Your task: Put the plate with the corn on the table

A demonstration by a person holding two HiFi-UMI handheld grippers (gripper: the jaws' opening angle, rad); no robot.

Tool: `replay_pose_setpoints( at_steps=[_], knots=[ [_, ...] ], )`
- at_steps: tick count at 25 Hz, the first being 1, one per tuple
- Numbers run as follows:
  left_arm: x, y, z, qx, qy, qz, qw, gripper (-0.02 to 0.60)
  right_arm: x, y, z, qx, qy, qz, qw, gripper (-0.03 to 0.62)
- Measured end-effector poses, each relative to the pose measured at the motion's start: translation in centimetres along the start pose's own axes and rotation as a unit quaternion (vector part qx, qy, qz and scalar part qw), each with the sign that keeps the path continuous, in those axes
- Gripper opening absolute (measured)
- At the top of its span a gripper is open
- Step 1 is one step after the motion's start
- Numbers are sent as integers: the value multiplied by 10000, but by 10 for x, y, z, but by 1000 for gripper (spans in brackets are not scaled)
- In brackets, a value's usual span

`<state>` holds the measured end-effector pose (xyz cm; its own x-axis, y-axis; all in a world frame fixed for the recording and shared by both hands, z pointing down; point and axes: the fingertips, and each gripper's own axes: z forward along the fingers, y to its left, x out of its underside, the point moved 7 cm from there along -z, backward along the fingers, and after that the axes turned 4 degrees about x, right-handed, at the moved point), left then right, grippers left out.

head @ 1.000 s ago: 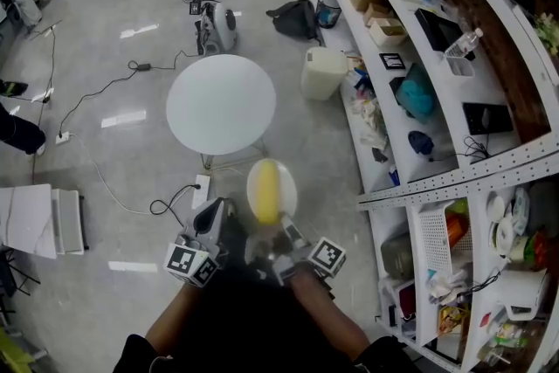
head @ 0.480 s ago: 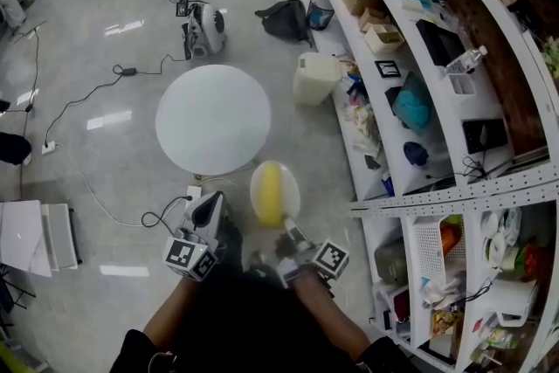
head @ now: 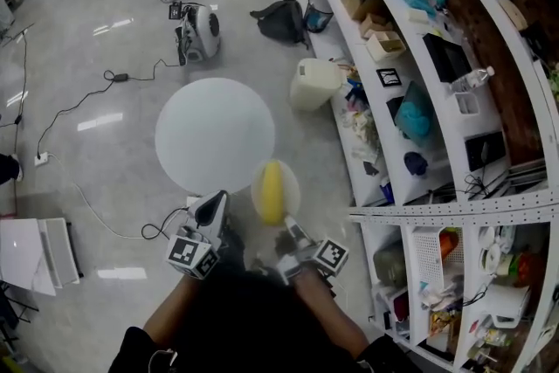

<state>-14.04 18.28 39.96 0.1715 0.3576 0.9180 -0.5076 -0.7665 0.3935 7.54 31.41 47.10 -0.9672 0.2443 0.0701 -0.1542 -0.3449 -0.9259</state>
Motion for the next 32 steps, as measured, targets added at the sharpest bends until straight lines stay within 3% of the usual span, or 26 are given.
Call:
replay_pose_setpoints(
  at_steps=[9, 19, 32],
  knots=[
    [-30, 49, 35, 165, -20, -98, 9998, 5, -12, 18, 45, 147, -160, -95, 9997, 35],
    [-34, 64, 66, 132, -29, -199, 9997, 5, -42, 37, 85, 9, -129, -44, 9999, 35],
    [-53, 98, 143, -477, -261, -202, 9983, 5, -126, 51, 172, -160, 575, -380, 9975, 37]
  ],
)
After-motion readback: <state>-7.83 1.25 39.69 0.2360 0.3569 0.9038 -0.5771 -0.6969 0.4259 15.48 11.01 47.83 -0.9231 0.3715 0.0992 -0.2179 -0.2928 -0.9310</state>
